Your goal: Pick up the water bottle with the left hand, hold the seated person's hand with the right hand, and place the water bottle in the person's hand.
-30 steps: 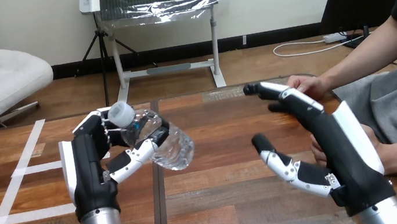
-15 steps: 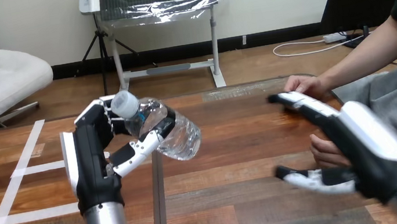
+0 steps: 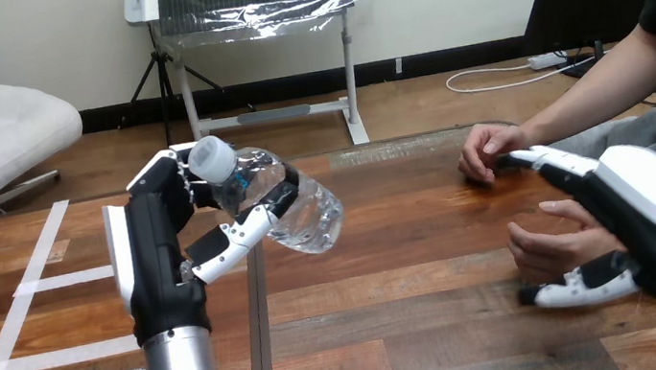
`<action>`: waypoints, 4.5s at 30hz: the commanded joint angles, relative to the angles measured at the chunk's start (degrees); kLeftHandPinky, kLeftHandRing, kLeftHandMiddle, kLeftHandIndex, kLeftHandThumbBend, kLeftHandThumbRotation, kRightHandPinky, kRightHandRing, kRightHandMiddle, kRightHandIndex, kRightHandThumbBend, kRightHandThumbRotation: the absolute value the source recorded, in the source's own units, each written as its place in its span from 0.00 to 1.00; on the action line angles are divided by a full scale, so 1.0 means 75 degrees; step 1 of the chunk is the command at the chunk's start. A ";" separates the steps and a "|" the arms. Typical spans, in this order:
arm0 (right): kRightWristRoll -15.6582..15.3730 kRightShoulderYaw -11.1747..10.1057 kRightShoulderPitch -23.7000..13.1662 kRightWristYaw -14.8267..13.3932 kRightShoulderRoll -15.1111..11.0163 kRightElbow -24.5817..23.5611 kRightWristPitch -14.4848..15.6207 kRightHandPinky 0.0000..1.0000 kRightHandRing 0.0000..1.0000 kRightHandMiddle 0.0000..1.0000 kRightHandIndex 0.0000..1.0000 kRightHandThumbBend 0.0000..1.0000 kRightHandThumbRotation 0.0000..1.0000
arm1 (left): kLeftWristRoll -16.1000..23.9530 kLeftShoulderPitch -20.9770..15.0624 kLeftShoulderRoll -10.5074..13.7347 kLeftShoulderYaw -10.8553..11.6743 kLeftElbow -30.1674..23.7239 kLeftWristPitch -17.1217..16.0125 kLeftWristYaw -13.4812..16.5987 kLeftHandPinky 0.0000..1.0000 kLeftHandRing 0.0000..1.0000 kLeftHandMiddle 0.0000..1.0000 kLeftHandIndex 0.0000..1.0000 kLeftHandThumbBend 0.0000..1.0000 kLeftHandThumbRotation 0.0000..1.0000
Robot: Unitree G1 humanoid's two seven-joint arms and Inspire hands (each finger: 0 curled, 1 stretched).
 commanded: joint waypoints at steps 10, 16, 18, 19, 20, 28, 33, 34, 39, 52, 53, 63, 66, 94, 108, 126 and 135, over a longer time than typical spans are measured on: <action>-0.0480 -0.0050 -0.1000 0.0194 -0.0711 0.0456 0.0570 0.80 0.89 0.90 0.86 0.87 0.00 | 0.0026 -0.0079 -0.0093 -0.0034 -0.0685 -0.0114 -0.0144 0.45 0.42 0.43 0.49 0.64 0.00; -0.0585 -0.0007 -0.1153 0.0314 -0.0905 0.0656 0.0783 0.80 0.90 0.91 0.87 0.88 0.00 | 0.0003 -0.0059 -0.0113 -0.0027 -0.0698 -0.0102 -0.0170 0.46 0.43 0.43 0.49 0.63 0.00; -0.0642 0.0003 -0.1204 0.0370 -0.0981 0.0736 0.0843 0.81 0.90 0.91 0.87 0.88 0.00 | 0.0003 -0.0038 -0.0125 -0.0037 -0.0736 -0.0092 -0.0181 0.46 0.43 0.43 0.49 0.63 0.00; -0.0656 0.0006 -0.1218 0.0386 -0.1000 0.0757 0.0860 0.81 0.90 0.91 0.87 0.88 0.00 | 0.0004 -0.0032 -0.0128 -0.0039 -0.0748 -0.0089 -0.0185 0.46 0.43 0.43 0.49 0.63 0.00; -0.0706 0.0032 -0.1258 0.0428 -0.1047 0.0812 0.0902 0.81 0.90 0.91 0.87 0.88 0.00 | 0.0008 -0.0024 -0.0133 -0.0041 -0.0763 -0.0080 -0.0185 0.46 0.43 0.43 0.49 0.63 0.00; -0.0990 0.0250 -0.1502 0.0686 -0.1286 0.1138 0.1109 0.81 0.91 0.91 0.87 0.86 0.00 | 0.0016 -0.0006 -0.0148 -0.0034 -0.0804 -0.0052 -0.0194 0.46 0.43 0.43 0.49 0.63 0.00; -0.1123 0.0451 -0.1740 0.0924 -0.1425 0.1486 0.1208 0.81 0.91 0.91 0.87 0.84 0.00 | -0.0055 0.0002 -0.0167 -0.0021 -0.0803 -0.0059 -0.0237 0.46 0.43 0.43 0.49 0.63 0.00; -0.1140 0.0494 -0.1786 0.0961 -0.1455 0.1556 0.1216 0.82 0.91 0.91 0.87 0.84 0.00 | -0.0064 0.0005 -0.0173 -0.0018 -0.0803 -0.0057 -0.0242 0.46 0.43 0.43 0.49 0.63 0.00; -0.1325 0.0785 -0.2090 0.1251 -0.1612 0.1973 0.1345 0.82 0.91 0.91 0.87 0.83 0.00 | -0.0112 0.0012 -0.0199 0.0001 -0.0798 -0.0057 -0.0266 0.46 0.43 0.43 0.49 0.64 0.00; -0.1820 0.1509 -0.2901 0.1892 -0.1886 0.3078 0.1464 0.88 0.93 0.93 0.90 0.78 0.05 | -0.0149 0.0014 -0.0220 0.0060 -0.0816 -0.0032 -0.0311 0.47 0.44 0.43 0.49 0.63 0.00; -0.1844 0.1547 -0.2940 0.1901 -0.1892 0.3138 0.1467 0.88 0.93 0.93 0.90 0.78 0.06 | -0.0145 0.0014 -0.0220 0.0062 -0.0818 -0.0028 -0.0309 0.47 0.44 0.43 0.49 0.63 0.00; -0.2169 0.2144 -0.3613 0.2272 -0.1915 0.4083 0.1517 0.89 0.95 0.94 0.91 0.76 0.06 | -0.0106 0.0009 -0.0203 0.0084 -0.0812 -0.0040 -0.0287 0.46 0.43 0.43 0.49 0.63 0.00; -0.2230 0.2289 -0.3796 0.2264 -0.1885 0.4407 0.1452 0.89 0.95 0.94 0.91 0.76 0.06 | -0.0159 0.0001 -0.0202 0.0091 -0.0789 -0.0067 -0.0317 0.46 0.43 0.43 0.49 0.63 0.00; -0.2298 0.3131 -0.4614 0.1503 -0.1650 0.6234 0.1113 0.90 0.94 0.92 0.89 0.73 0.06 | -0.0203 0.0037 -0.0157 0.0147 -0.0852 -0.0038 -0.0341 0.44 0.42 0.44 0.49 0.63 0.00; -0.2406 0.3502 -0.4818 0.1266 -0.1643 0.6667 0.1114 0.88 0.93 0.92 0.89 0.72 0.09 | -0.0199 0.0070 -0.0175 0.0150 -0.0869 -0.0038 -0.0336 0.44 0.42 0.44 0.49 0.64 0.00; -0.2476 0.3862 -0.5117 0.1651 -0.1641 0.7070 0.1104 0.81 0.86 0.88 0.87 0.70 0.08 | -0.0150 0.0050 -0.0157 0.0151 -0.0873 -0.0007 -0.0315 0.43 0.41 0.44 0.49 0.64 0.00; -0.2410 0.3981 -0.5240 0.1737 -0.1641 0.7326 0.0832 0.74 0.82 0.85 0.86 0.71 0.08 | -0.0144 0.0059 -0.0164 0.0158 -0.0925 0.0089 -0.0301 0.43 0.41 0.44 0.49 0.63 0.00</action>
